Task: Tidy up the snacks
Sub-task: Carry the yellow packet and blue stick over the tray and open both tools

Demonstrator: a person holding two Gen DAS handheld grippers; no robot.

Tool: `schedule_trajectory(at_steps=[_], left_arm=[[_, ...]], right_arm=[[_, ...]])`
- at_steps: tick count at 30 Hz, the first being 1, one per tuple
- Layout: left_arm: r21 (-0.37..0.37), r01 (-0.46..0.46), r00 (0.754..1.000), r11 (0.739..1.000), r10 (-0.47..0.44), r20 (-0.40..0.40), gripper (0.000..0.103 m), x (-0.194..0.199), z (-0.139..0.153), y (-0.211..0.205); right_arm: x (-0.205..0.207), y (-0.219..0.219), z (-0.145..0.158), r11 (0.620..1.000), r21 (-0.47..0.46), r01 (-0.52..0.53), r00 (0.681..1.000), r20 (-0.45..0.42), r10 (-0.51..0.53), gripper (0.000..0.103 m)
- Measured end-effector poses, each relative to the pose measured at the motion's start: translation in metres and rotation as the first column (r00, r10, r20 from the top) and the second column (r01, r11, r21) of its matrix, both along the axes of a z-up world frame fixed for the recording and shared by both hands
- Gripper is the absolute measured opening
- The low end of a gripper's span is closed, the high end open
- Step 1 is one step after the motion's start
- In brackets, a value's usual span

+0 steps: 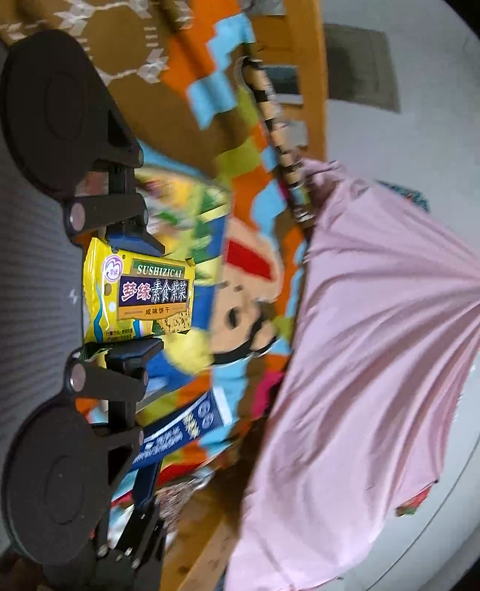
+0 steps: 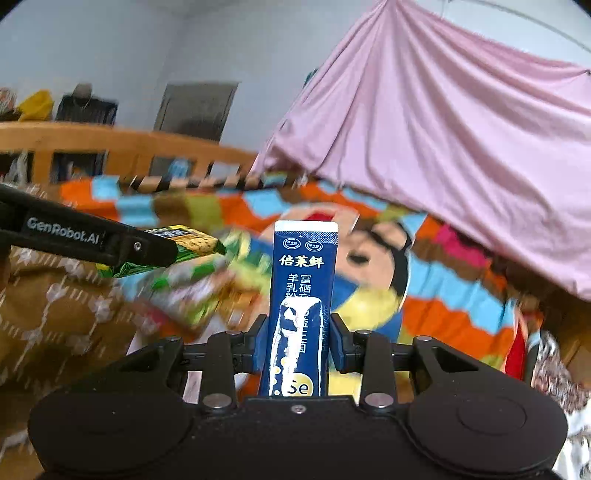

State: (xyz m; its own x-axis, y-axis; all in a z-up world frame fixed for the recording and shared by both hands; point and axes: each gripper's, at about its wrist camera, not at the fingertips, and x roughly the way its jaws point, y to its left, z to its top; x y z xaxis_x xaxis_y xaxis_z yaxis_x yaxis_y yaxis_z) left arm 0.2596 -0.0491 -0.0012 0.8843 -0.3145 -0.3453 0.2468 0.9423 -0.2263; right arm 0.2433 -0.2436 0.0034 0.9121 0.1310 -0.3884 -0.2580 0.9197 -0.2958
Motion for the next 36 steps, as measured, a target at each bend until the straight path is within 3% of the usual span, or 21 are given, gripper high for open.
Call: schedule_trajectory(at_steps=[4,7,16,25,30,36], left_arm=[[-0.014,-0.053,0.997,0.998,0.054,0.050,0.052,0.041,0.008,0.000],[-0.020,-0.068,0.997,0.997,0.069,0.045,0.052,0.076,0.005,-0.004],[0.002,-0.050,0.998,0.999,0.050,-0.046,0.052,0.159,-0.031,-0.034],[0.065,-0.017,0.990,0.998,0.026,-0.141,0.052,0.186,-0.057,-0.056],[0.105,-0.019,0.980,0.994,0.039,-0.194,0.052,0.189,-0.065,-0.062],[0.098,-0.042,0.965,0.994,0.065,-0.253,0.053,0.190,-0.074,-0.059]], right_arm=[[0.040,-0.004,0.005,0.998,0.052,0.034,0.995,0.089,-0.039,0.036],[0.072,-0.008,0.001,0.996,0.061,0.058,0.992,0.111,-0.064,0.036],[0.141,-0.022,-0.036,0.986,0.115,0.120,0.992,0.022,-0.124,0.036],[0.165,-0.029,-0.074,0.976,0.131,0.176,0.981,-0.110,-0.163,0.036],[0.167,-0.031,-0.082,0.969,0.149,0.200,0.970,-0.171,-0.174,0.037],[0.170,-0.035,-0.085,0.960,0.176,0.219,0.958,-0.225,-0.177,0.037]])
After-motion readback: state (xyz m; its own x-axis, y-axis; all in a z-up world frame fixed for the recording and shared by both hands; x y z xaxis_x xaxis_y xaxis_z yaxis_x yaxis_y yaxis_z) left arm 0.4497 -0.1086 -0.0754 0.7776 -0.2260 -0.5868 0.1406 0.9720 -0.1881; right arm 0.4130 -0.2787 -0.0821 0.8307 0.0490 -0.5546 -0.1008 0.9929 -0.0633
